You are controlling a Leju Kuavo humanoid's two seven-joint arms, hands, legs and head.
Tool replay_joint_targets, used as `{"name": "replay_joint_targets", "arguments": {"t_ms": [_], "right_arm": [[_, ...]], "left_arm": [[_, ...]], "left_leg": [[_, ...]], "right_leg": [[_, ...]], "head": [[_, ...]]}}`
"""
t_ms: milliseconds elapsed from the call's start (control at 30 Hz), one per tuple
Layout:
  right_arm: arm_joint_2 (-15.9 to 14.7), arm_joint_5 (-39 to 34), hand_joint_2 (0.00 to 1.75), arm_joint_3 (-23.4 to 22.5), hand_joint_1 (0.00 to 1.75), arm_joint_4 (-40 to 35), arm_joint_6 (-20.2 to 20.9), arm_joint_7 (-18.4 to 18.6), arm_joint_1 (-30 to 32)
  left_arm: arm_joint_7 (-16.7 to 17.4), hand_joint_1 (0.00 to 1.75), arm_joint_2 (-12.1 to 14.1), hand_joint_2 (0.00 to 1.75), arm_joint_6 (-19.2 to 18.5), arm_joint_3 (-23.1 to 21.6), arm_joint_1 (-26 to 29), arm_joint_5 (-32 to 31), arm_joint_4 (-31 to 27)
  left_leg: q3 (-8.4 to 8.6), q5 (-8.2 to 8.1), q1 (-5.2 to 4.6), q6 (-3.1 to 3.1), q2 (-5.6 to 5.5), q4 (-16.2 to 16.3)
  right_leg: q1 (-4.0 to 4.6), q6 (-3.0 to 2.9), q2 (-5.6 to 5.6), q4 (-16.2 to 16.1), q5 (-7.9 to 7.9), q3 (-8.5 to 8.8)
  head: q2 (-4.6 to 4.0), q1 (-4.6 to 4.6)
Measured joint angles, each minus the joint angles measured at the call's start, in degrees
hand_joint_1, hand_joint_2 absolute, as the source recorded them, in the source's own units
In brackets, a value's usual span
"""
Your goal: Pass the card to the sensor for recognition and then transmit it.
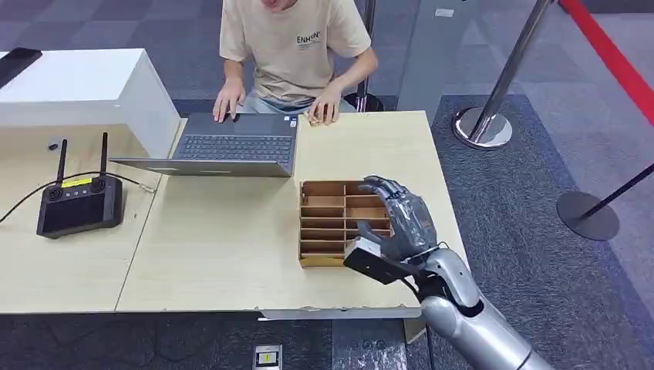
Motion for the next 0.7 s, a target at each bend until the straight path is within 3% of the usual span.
{"name": "replay_joint_targets", "arguments": {"t_ms": [333,700], "right_arm": [[0.0,-0.8,1.75,0.2,0.91,1.2,-0.5,-0.2,-0.1],[0.0,-1.0,1.75,0.2,0.89,1.2,-0.8,-0.3,-0.1]], "left_arm": [[-0.2,0.0,0.0,0.0,0.0,0.0,0.0,0.0,0.0],[-0.2,0.0,0.0,0.0,0.0,0.0,0.0,0.0,0.0]], "left_leg": [[0.0,0.0,0.0,0.0,0.0,0.0],[0.01,0.0,0.0,0.0,0.0,0.0]], "right_leg": [[0.0,0.0,0.0,0.0,0.0,0.0],[0.0,0.0,0.0,0.0,0.0,0.0]], "head": [[0.0,0.0],[0.0,0.0]]}}
